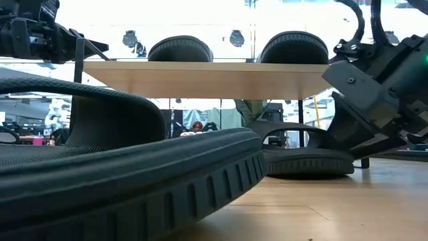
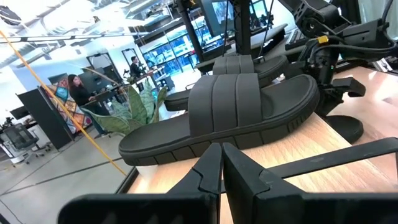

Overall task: Pick and place slides into the shelf
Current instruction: Put the right black slipper under the shelf

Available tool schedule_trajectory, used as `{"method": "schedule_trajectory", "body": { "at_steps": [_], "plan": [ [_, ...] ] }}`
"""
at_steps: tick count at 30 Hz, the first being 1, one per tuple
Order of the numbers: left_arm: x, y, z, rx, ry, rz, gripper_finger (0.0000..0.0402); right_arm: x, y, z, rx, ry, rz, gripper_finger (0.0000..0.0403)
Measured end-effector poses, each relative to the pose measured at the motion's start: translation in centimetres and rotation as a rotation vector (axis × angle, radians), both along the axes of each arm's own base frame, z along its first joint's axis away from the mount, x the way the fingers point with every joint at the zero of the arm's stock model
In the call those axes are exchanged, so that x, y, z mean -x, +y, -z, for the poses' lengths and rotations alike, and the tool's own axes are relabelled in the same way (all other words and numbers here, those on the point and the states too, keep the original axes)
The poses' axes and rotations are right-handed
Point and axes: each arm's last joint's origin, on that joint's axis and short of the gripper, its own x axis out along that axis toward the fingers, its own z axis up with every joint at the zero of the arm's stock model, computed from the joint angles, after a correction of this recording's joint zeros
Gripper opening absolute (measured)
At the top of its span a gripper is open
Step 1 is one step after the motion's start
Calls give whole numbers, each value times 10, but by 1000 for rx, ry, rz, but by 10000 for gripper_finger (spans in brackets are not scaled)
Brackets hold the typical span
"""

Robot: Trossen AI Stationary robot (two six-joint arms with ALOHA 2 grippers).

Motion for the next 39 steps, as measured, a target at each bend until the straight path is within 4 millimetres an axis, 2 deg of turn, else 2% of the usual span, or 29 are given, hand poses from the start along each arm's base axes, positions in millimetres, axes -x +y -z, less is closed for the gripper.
{"method": "schedule_trajectory", "body": {
  "at_steps": [5,11,18,21,26,30,34,39],
  "plan": [
    [0,0,0,-1,0,0,21,8,12,-1,11,-1,-71,191],
    [0,0,0,-2,0,0,21,15,23,-3,102,-25,-161,192],
    [0,0,0,-2,0,0,21,10,24,-6,193,-16,-256,195],
    [0,0,0,-2,0,0,21,7,22,-6,198,-9,-257,210],
    [0,0,0,-2,-1,0,21,7,22,-6,186,-21,-244,257],
    [0,0,0,-2,-2,-1,21,12,28,-6,181,-37,-255,288],
    [0,0,0,-1,-3,-1,21,17,33,-10,245,-66,-288,294],
    [0,0,0,-1,-2,-1,21,20,35,-25,328,-61,-365,280]
  ]
}}
